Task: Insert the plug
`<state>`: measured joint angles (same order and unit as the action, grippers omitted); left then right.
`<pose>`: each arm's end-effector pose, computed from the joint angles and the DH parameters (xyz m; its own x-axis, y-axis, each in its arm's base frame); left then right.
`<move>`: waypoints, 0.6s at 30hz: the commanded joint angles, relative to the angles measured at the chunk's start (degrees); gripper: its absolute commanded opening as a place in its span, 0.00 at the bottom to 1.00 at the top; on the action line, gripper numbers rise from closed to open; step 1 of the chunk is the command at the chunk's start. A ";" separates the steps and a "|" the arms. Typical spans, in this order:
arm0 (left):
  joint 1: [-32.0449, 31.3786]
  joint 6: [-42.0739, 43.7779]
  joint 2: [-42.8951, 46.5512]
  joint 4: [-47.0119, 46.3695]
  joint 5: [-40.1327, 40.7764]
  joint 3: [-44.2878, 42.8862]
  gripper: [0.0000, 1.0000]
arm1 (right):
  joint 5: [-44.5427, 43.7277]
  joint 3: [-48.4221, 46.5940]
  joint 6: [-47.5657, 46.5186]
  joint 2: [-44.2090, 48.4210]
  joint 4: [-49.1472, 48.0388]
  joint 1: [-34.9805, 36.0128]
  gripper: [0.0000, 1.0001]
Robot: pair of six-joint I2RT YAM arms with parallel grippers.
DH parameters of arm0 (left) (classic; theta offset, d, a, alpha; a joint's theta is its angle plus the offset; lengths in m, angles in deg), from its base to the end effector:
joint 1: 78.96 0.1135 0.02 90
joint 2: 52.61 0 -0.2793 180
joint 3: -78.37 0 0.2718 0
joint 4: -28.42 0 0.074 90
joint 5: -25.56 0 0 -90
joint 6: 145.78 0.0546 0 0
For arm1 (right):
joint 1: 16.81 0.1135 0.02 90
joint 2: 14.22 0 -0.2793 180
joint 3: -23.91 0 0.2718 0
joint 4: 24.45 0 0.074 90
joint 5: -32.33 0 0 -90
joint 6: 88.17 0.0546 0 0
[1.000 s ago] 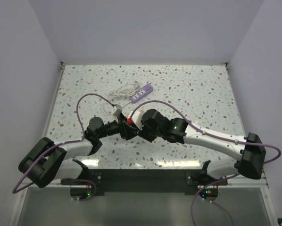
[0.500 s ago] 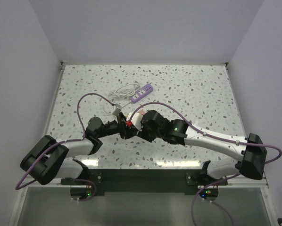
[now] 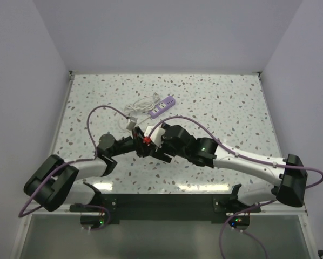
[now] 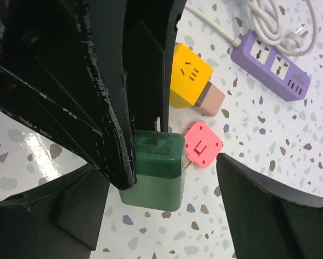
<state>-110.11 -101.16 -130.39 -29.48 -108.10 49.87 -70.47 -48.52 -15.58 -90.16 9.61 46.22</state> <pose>0.1948 -0.1618 0.1975 -0.5921 -0.2438 -0.7681 0.7645 0.1317 -0.6311 0.1579 0.2835 0.2902 -0.0276 -0.6977 -0.7159 -0.8360 0.4087 -0.3661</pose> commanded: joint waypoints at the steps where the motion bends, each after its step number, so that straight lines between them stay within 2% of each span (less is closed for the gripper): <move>1: -0.31 6.77 7.27 6.46 -0.83 -3.23 0.00 | -2.85 -3.25 -2.72 3.78 -10.23 -1.06 0.88; 4: 0.31 10.48 13.25 16.48 3.40 -4.29 0.00 | -2.76 -2.81 -3.42 6.94 -10.13 -1.94 0.93; 7: 0.83 12.16 16.25 20.19 5.16 -5.52 0.00 | -1.36 -1.06 -3.51 11.59 -11.19 -2.99 0.97; 9: 1.10 12.25 17.66 20.64 5.95 -5.52 0.00 | 0.83 -0.09 -2.55 14.49 -12.06 -4.65 0.98; 12: 1.89 12.43 19.94 21.08 6.74 -5.70 0.00 | 4.96 0.18 4.02 16.17 -13.03 -8.34 0.98; 18: 1.98 14.62 24.60 22.57 7.80 -6.49 0.00 | 19.10 1.32 14.06 15.30 -19.17 -15.55 0.94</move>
<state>-108.54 -89.18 -108.42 -7.82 -101.33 45.04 -60.35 -48.02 -8.34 -74.34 -2.83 32.93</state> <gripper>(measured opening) 0.383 0.944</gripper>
